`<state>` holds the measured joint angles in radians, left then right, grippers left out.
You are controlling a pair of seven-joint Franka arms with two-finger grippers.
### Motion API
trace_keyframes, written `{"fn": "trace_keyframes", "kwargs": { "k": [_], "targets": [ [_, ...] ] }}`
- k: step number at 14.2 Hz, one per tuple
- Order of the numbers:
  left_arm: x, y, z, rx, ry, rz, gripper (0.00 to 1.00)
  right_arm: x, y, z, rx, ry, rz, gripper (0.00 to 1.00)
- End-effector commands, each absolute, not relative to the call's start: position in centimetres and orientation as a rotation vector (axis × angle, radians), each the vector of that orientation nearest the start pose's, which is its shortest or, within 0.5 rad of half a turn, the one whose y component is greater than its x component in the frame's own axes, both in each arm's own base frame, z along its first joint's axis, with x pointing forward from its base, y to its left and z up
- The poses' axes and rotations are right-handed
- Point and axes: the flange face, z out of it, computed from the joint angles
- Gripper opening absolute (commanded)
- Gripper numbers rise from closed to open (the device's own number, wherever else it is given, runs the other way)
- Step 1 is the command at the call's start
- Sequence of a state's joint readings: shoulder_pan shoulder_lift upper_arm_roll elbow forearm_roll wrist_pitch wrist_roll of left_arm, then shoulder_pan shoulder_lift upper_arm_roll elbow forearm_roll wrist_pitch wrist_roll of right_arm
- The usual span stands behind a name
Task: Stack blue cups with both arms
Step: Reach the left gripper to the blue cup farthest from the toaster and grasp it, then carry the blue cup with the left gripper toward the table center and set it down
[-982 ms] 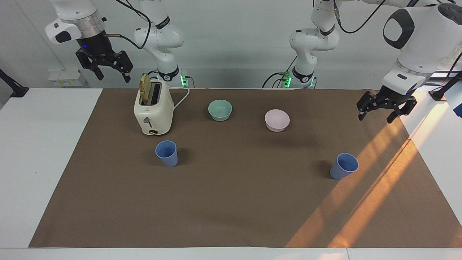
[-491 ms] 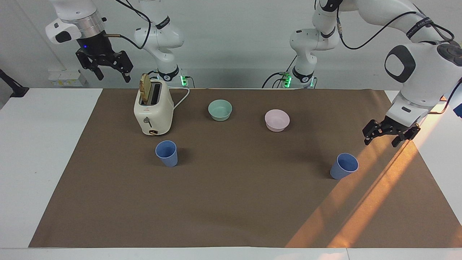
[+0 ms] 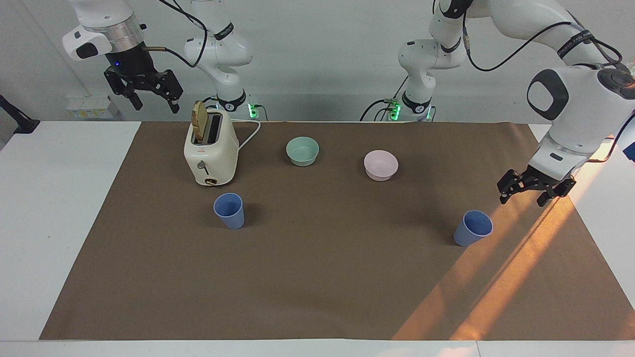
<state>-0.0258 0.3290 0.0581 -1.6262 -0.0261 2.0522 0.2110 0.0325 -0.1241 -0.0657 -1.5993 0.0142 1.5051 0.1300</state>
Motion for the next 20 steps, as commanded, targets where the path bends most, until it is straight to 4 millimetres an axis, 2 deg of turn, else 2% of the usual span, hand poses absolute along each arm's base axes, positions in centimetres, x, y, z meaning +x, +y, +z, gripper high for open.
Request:
{"fn": "trace_keyframes", "kwargs": {
  "k": [1, 2, 5, 7, 8, 11, 14, 15, 17, 20],
  "targets": [
    [65.4, 1.6, 41.2, -3.124, 0.272, -0.170, 1.00, 50.5, -2.0, 67.0, -3.100, 0.269, -0.047, 1.00],
    [64.9, 1.4, 40.2, -3.124, 0.273, -0.175, 1.00, 50.5, -2.0, 67.0, -3.100, 0.269, -0.047, 1.00],
    [64.1, 0.9, 37.4, -3.188, 0.210, -0.188, 0.63, 50.4, -1.9, 67.1, -3.100, 0.266, -0.050, 1.00],
    [63.8, 0.8, 37.4, -3.208, 0.187, -0.185, 0.17, 50.4, -1.9, 67.1, -3.100, 0.266, -0.050, 1.00],
    [63.8, 0.5, 37.3, -3.210, 0.193, -0.175, 0.00, 50.4, -2.0, 67.1, -3.099, 0.269, -0.050, 1.00],
    [63.8, -1.3, 37.6, -3.214, 0.243, -0.157, 0.00, 50.4, -2.0, 67.1, -3.099, 0.269, -0.050, 1.00],
    [63.1, -4.9, 40.3, -3.211, 0.328, -0.175, 0.00, 50.4, -2.0, 67.1, -3.099, 0.269, -0.050, 1.00],
    [62.6, -6.7, 41.6, -3.213, 0.343, -0.189, 0.00, 50.4, -1.9, 67.1, -3.100, 0.266, -0.050, 1.00],
    [61.4, -12.5, 41.7, -3.234, 0.279, -0.156, 0.00, 50.4, -1.9, 67.1, -3.100, 0.266, -0.050, 1.00],
    [59.2, -20.0, 42.0, -3.256, 0.195, -0.140, 0.00, 50.4, -1.9, 67.1, -3.100, 0.266, -0.050, 1.00]
  ]
}}
